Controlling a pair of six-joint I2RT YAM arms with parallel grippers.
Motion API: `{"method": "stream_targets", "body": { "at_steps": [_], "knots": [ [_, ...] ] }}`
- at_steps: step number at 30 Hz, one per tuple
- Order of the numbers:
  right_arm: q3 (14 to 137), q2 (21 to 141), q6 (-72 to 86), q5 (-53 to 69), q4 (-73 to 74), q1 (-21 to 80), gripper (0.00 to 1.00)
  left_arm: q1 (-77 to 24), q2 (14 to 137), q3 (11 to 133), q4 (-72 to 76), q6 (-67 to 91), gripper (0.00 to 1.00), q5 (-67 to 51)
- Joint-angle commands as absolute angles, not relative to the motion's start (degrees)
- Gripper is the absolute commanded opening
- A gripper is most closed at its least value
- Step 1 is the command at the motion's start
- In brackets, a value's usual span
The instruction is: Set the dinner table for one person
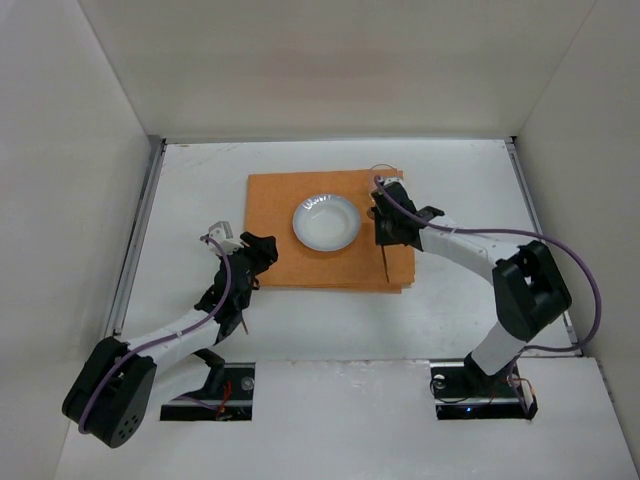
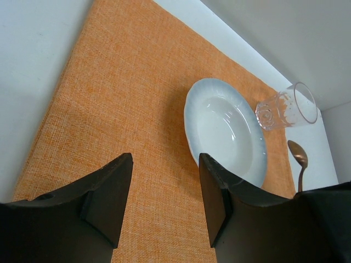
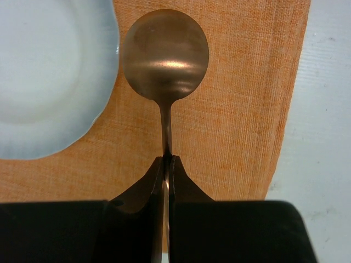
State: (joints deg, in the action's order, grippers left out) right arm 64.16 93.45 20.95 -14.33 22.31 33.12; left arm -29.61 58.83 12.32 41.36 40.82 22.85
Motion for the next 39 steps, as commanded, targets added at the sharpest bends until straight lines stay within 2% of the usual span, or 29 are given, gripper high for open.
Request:
{"method": "stream_targets", "body": {
  "at_steps": [1, 21, 25, 29, 34, 39],
  "knots": [
    [67.67, 94.92, 19.42, -13.18, 18.19, 31.51, 0.01, -29.92, 58.71, 11.95, 44.56, 40.43, 0.49, 23.37],
    [65.74, 102.57, 26.89, -13.36, 13.54, 27.82, 0.04, -29.49, 59.94, 12.04, 44.82, 40.61, 0.49, 23.38],
    [64.95, 102.31, 27.16, -13.8, 13.1, 27.82, 0.12, -29.75, 60.21, 12.22, 44.82, 40.61, 0.49, 23.29],
    [63.81, 100.2, 27.07, -14.15, 12.66, 28.08, 0.26, -29.49, 60.56, 12.22, 44.82, 40.6, 0.49, 23.03],
    [62.14, 94.49, 27.33, -14.59, 12.39, 28.17, 0.39, -29.31, 59.42, 12.22, 44.3, 39.73, 0.49, 23.82],
    [58.11, 87.2, 29.26, -15.73, 10.64, 29.13, 0.43, -29.83, 58.97, 12.39, 43.95, 37.8, 0.49, 26.53]
  ]
}}
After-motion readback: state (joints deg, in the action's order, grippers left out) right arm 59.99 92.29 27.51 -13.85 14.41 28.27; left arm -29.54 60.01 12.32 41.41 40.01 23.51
